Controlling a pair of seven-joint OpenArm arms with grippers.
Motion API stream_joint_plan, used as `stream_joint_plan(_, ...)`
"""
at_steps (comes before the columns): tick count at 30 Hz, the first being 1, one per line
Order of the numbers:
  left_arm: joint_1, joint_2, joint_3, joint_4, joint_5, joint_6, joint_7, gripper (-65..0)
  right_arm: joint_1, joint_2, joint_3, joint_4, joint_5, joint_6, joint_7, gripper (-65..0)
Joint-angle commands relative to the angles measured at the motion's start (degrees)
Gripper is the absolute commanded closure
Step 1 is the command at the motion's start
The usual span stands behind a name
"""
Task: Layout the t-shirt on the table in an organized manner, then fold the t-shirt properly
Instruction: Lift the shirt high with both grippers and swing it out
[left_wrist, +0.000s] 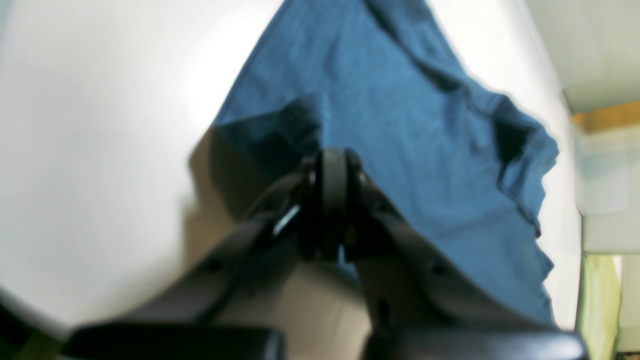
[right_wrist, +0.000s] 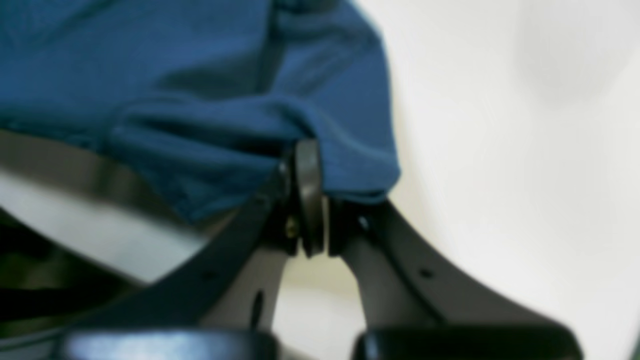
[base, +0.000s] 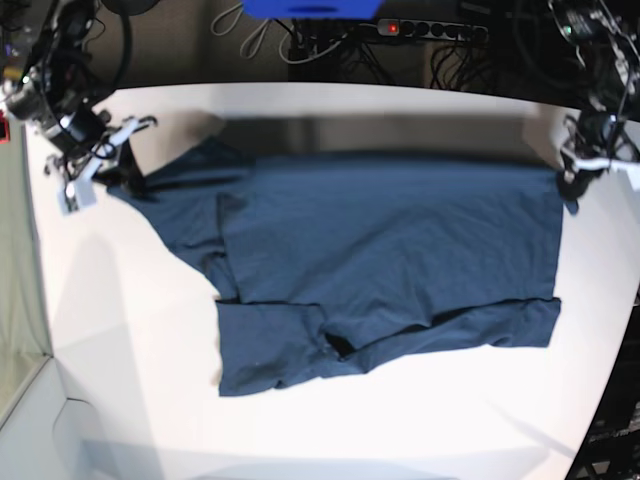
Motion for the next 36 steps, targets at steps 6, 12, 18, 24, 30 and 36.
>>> stream_joint_plan(6, -18.11, -4.43, 5.77, 0.77, 0.57, -0.12, -2.22, 0.0, 17.76, 6.14, 0.49, 0.66, 0.79, 0.12, -1.75, 0.0)
stream_joint_plan(12, -37.89, -4.69, 21.59, -4.33, 17.01, -0.47, -2.39, 0.0, 42.29, 12.20, 0.14, -7.69, 0.79, -2.91, -10.81, 0.0)
stream_joint_plan(18, -57.23, -4.78, 36.10, -19.72, 26.59, -0.56, -2.57, 0.0, 61.63, 18.00, -3.73, -25.98, 0.70, -3.00, -9.31, 0.0)
stream_joint_plan(24, -74.90, -2.76, 44.80, -38.79, 30.37, -0.56, -14.00, 0.0, 74.11, 20.91, -10.59, -40.31, 0.70, -3.00, -0.79, 0.0)
stream_joint_plan(30, -81.23, -2.32, 48.05, -43.37, 30.28, -0.38, -16.90, 0.0, 83.25, 22.49, -16.04, -45.49, 0.70, -3.09, 2.91, 0.0)
stream_joint_plan(36, -74.02, -3.81, 43.39, -28.42, 30.28, -0.21, -9.69, 0.0, 82.99, 24.86, -15.86, -42.15, 1.05, -2.82, 0.53, 0.0)
